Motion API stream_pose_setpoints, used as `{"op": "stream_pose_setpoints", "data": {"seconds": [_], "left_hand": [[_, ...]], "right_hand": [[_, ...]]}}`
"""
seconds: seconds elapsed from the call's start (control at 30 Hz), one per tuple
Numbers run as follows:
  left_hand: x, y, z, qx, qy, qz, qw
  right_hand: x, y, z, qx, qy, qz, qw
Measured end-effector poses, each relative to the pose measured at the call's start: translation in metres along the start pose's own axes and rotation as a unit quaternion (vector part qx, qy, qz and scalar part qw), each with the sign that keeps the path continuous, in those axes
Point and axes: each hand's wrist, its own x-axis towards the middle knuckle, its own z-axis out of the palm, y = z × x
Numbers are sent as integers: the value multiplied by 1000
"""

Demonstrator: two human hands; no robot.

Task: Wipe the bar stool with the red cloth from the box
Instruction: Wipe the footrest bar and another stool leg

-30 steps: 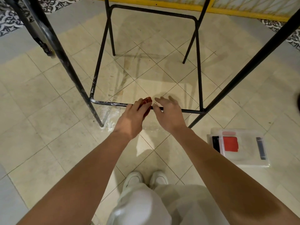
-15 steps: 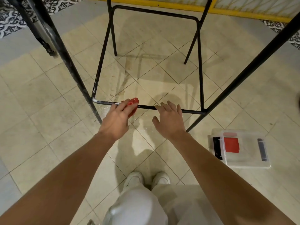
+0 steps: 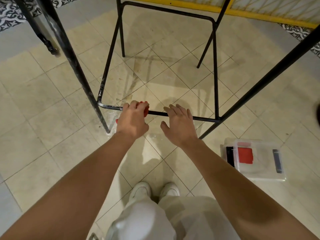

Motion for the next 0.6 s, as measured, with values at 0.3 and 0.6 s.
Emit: {"op": "stream_pose_setpoints", "data": {"seconds": [0.3, 0.6], "left_hand": [[10, -20, -15, 69, -57, 33, 995], [-14, -17, -8, 11, -24, 48, 999]], "right_hand": [[5, -10, 3, 33, 4, 2, 999], [8, -23, 12, 32, -1, -2, 999]]}}
